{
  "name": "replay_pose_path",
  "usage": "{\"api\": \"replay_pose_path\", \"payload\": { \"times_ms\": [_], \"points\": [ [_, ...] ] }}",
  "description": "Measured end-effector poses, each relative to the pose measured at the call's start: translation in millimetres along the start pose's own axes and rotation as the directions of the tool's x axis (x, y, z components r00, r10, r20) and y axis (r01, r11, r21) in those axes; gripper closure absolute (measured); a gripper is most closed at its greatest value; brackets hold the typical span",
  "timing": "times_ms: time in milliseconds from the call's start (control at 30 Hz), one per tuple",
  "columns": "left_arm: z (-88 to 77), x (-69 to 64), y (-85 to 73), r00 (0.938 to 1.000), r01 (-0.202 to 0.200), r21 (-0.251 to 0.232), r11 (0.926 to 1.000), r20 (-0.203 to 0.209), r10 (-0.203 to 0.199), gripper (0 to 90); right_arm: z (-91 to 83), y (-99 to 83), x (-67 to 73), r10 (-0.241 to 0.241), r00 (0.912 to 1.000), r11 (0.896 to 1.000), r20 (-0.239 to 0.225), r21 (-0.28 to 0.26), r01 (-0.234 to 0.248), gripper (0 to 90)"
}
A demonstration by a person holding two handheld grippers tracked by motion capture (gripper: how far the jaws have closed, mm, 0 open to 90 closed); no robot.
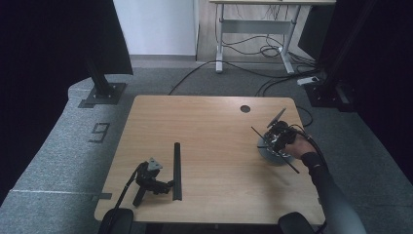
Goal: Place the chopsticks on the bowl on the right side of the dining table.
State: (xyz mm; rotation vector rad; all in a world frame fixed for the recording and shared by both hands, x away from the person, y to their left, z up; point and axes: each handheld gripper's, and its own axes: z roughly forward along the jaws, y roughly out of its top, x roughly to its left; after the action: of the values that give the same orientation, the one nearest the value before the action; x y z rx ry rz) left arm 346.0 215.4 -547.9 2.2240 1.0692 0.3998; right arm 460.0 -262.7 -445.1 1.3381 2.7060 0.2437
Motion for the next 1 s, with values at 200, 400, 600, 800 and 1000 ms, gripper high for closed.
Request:
{"api": "replay_pose_path", "payload": {
  "times_ms": [200,400,600,800,1000],
  "points": [
    [-0.1,0.1,0.0,1.0,-0.001,0.001,1.0,0.0,0.001,0.0,7.4,1.5,-6.2,0.008,0.9999,1.0,0.008,0.008,-0.008,85.4],
    [0.0,0.0,0.0,1.0,0.0,0.0,1.0,0.0,0.0,0.0,13.8,2.1,-9.7,0.019,0.9998,1.0,0.004,0.003,-0.019,85.4],
    [-0.2,0.2,0.1,1.0,-0.003,0.003,1.0,0.0,0.003,0.0,18.0,2.3,-11.9,0.02,0.9998,1.0,0.004,0.004,-0.02,85.2],
    [-0.2,0.2,0.1,1.0,-0.003,0.003,1.0,0.0,0.003,0.0,18.9,1.4,-13.3,0.025,0.9996,1.0,-0.008,-0.01,-0.025,85.0],
    [-0.2,0.2,0.1,1.0,-0.002,0.002,1.0,0.0,0.002,0.0,10.2,-4.0,-17.3,0.049,0.9987,0.995,-0.015,-0.085,-0.051,63.5]
  ]
}}
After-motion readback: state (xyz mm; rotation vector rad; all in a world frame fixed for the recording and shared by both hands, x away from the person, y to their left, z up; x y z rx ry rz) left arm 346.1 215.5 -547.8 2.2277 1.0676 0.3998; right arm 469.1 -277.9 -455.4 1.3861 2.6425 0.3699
